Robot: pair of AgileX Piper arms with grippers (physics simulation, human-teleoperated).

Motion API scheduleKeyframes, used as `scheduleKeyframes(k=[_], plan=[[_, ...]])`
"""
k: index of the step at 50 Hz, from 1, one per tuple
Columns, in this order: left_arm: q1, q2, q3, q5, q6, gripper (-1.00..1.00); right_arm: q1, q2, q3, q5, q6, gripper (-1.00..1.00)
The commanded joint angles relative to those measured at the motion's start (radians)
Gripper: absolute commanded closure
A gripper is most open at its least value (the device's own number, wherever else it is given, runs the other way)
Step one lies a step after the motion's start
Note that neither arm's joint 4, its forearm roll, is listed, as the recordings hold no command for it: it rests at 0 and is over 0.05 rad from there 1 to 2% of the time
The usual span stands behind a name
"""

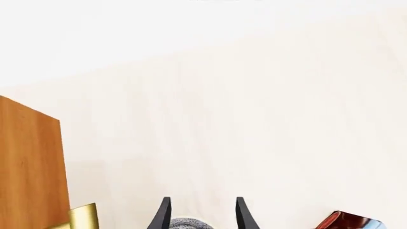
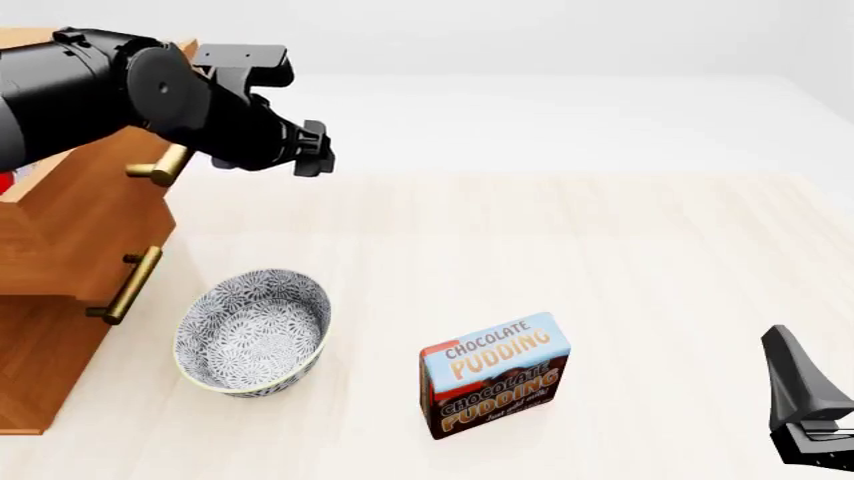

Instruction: Put the butter at the back in the top drawer of the cabinet and close it.

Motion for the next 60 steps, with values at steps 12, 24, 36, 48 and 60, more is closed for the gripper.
scheduleKeyframes(k=[12, 24, 36, 48, 60], plan=[[0.085, -0.031, 0.063, -0.038, -0.006, -1.00, 0.000, 0.000, 0.000, 0.000, 0.000, -1.00], [0.144, -0.050, 0.087, -0.051, 0.012, -1.00, 0.000, 0.000, 0.000, 0.000, 0.000, -1.00], [0.199, -0.074, 0.091, -0.040, 0.010, -1.00, 0.000, 0.000, 0.000, 0.000, 0.000, -1.00], [0.256, -0.093, 0.114, -0.048, 0.015, -1.00, 0.000, 0.000, 0.000, 0.000, 0.000, -1.00], [0.322, -0.103, 0.137, -0.057, 0.011, -1.00, 0.000, 0.000, 0.000, 0.000, 0.000, -1.00]])
